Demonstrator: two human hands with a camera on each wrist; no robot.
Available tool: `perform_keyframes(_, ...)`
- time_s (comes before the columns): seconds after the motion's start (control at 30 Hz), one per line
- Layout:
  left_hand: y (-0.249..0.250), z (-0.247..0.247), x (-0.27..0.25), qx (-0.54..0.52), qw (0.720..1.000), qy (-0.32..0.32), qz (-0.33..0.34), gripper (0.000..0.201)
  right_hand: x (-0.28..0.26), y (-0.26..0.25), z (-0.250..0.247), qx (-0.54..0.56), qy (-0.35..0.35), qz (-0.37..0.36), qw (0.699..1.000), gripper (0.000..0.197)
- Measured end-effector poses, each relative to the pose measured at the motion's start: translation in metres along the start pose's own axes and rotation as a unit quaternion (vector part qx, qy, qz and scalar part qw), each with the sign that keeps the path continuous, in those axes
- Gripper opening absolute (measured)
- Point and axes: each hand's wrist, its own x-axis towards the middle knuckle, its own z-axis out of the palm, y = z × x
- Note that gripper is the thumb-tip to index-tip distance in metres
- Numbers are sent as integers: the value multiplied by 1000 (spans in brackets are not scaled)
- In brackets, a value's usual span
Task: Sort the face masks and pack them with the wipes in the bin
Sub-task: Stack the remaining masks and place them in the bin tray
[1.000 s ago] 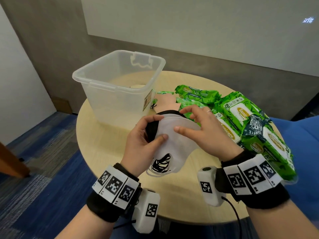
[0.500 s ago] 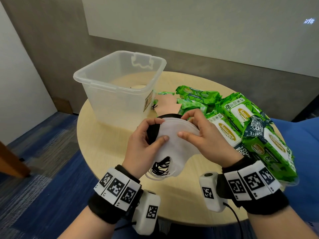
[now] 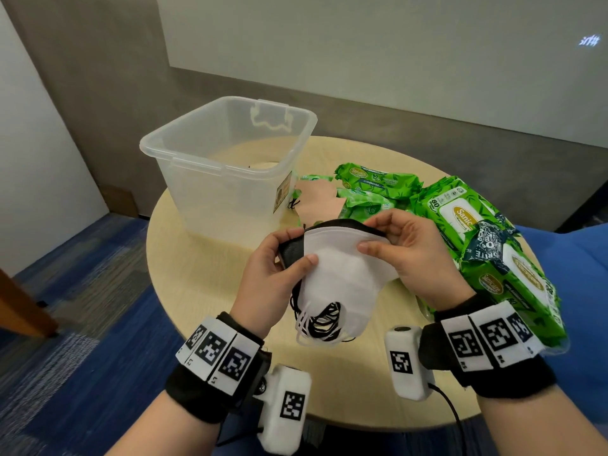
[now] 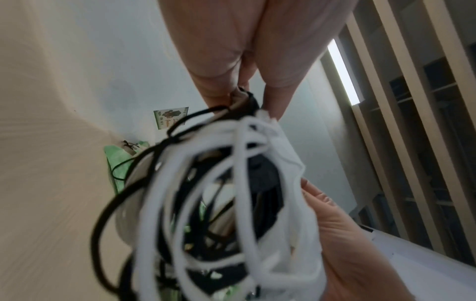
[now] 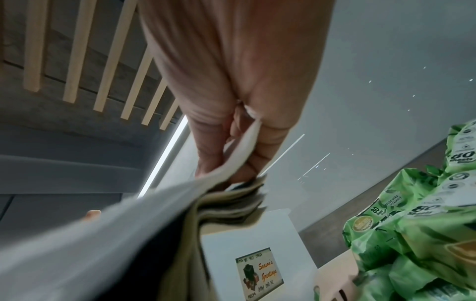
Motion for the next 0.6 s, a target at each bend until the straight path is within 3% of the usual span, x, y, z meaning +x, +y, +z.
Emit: perform_keyframes(0.6, 2, -2, 2, -36, 999, 28, -25, 25, -1, 0, 2, -18, 21, -20, 999, 30)
